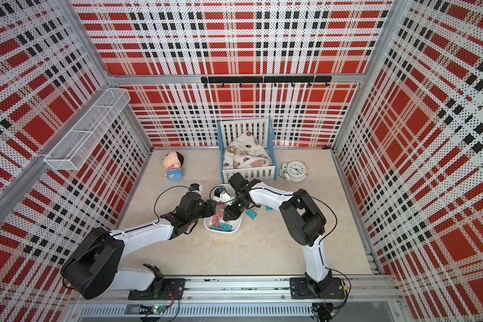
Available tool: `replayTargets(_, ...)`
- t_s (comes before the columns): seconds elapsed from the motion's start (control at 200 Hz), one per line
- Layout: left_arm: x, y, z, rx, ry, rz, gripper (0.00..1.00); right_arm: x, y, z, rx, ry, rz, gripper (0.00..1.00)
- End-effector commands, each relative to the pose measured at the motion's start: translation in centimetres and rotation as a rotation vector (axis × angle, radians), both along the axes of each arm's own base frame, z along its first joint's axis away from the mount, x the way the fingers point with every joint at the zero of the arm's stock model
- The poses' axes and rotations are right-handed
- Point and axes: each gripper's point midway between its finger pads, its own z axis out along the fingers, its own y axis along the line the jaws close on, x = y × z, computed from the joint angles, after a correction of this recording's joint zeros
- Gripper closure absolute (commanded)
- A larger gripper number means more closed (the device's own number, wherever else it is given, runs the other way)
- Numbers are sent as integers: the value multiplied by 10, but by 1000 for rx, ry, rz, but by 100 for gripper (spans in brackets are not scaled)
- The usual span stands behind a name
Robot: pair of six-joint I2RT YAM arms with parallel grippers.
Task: Take out the binder clips from the storage box
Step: Pick up the binder clip from the storage box, then place the binder clip at the center of the board.
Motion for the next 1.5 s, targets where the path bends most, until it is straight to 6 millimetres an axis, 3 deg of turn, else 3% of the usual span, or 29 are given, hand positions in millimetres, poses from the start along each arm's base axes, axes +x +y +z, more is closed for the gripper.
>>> replayTargets(0.0,4,-1,2,-5,-10,0,33,-12,-1,-13,-26,43,28,83)
replayTargets(0.12,5,0,2,-3,-10,2,33,-10,-2,-9,-31,22,26,95)
replayTargets(0.205,5,0,3,-2,-13,2,33,-6,-2,5,-10,-22,24,100)
replayTargets(0.521,8,-1,4,-1,-15,-1,33,17,-9,62,29,-165,-24,100)
replayTargets(0.721,9,-1,6,4,-21,-2,33,46,-40,101,75,-251,-153,100)
replayTargets(0.912,9,-2,7,3,-20,-5,33,68,-94,127,77,-313,-321,100)
replayTargets(1.067,10,-3,7,6,-22,-10,33,76,-148,123,89,-252,-486,100)
replayTargets(1.253,12,-6,7,5,-23,-27,33,75,-204,103,116,-184,-677,100)
replayTargets(1.368,15,-9,7,8,-19,-37,33,67,-221,92,120,-150,-729,100)
replayTargets(1.498,17,-13,7,5,-17,-46,33,53,-222,79,115,-104,-725,100)
